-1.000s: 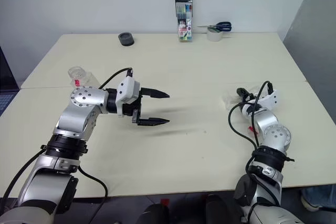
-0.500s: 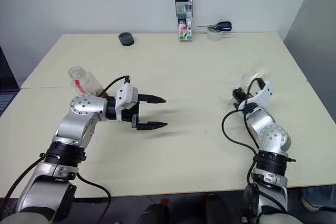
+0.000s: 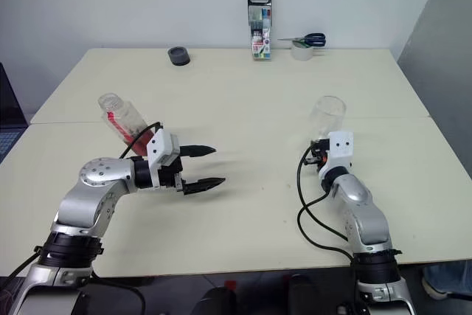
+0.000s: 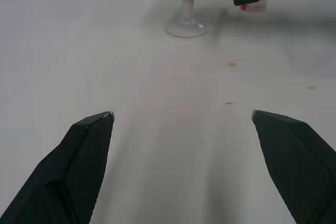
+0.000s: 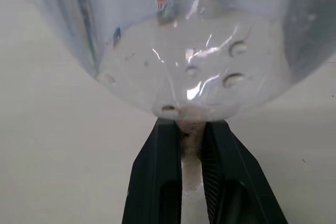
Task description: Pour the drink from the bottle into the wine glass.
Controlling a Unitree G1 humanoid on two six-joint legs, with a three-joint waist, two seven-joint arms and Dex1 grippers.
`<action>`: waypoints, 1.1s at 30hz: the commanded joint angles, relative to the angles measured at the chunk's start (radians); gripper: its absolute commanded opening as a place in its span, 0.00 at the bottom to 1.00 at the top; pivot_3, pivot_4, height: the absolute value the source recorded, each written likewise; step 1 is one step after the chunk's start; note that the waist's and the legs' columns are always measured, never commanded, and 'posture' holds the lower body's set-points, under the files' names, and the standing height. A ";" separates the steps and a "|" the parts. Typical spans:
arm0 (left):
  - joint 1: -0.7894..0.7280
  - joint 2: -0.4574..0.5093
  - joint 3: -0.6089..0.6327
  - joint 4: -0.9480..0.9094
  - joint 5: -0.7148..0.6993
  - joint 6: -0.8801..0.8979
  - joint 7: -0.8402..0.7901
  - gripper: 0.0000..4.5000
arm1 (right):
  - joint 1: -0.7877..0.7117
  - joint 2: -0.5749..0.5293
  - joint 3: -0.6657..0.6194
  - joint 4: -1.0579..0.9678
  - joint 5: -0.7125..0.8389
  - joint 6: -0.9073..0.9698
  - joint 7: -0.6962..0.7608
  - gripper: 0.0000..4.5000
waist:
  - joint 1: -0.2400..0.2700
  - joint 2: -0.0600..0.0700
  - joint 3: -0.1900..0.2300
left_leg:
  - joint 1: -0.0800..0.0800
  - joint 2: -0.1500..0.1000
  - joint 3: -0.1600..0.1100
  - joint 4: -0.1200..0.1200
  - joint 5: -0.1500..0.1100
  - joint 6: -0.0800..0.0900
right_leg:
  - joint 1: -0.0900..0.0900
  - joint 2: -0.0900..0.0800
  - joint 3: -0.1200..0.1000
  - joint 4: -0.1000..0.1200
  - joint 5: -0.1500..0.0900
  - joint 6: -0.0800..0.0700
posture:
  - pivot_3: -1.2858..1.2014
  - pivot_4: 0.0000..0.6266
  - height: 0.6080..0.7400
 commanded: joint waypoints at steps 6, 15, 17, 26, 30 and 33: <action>0.156 0.023 0.138 -0.272 -0.063 0.138 0.178 1.00 | -0.099 0.020 0.082 0.113 -0.068 -0.185 0.204 0.05 | -0.011 0.000 0.000 | 0.001 0.001 0.002 0.000 0.000 0.000 | 0.000 0.000 0.002 0.000 0.000 0.000 | 0.52 0.24 1.00; 0.286 0.065 0.281 -0.431 -0.109 0.246 0.289 1.00 | -0.325 0.169 0.202 0.343 -0.107 -0.271 0.386 0.05 | 0.000 0.005 0.004 | -0.001 0.004 -0.001 -0.002 0.000 0.000 | -0.003 0.001 -0.002 0.003 -0.001 -0.003 | 0.52 0.24 1.00; 0.299 0.069 0.307 -0.461 -0.122 0.271 0.315 1.00 | -0.367 0.199 0.223 0.430 -0.131 -0.314 0.413 0.05 | 0.010 0.005 0.004 | -0.001 0.000 -0.001 -0.001 0.000 0.000 | -0.002 -0.001 -0.001 0.002 -0.001 -0.003 | 0.52 0.24 1.00; 0.333 0.081 0.349 -0.514 -0.156 0.303 0.360 1.00 | -0.461 0.255 0.218 0.706 -0.226 -0.522 0.409 0.05 | 0.016 0.004 0.004 | -0.001 0.000 0.000 -0.002 0.000 -0.001 | -0.002 -0.001 0.000 -0.004 0.001 0.000 | 0.52 0.24 1.00; 0.336 0.081 0.344 -0.503 -0.161 0.290 0.363 1.00 | -0.466 0.261 0.208 0.753 -0.240 -0.565 0.407 0.05 | 0.016 0.004 0.004 | -0.001 0.000 0.001 -0.001 0.000 -0.001 | -0.002 -0.001 0.000 -0.003 0.001 0.000 | 0.52 0.24 1.00; 0.323 0.079 0.325 -0.473 -0.154 0.268 0.353 1.00 | -0.454 0.260 0.211 0.758 -0.241 -0.565 0.423 0.05 | 0.016 0.004 0.004 | -0.001 0.000 0.001 -0.001 0.000 -0.001 | -0.002 -0.001 0.000 -0.003 0.001 0.000 | 0.52 0.24 1.00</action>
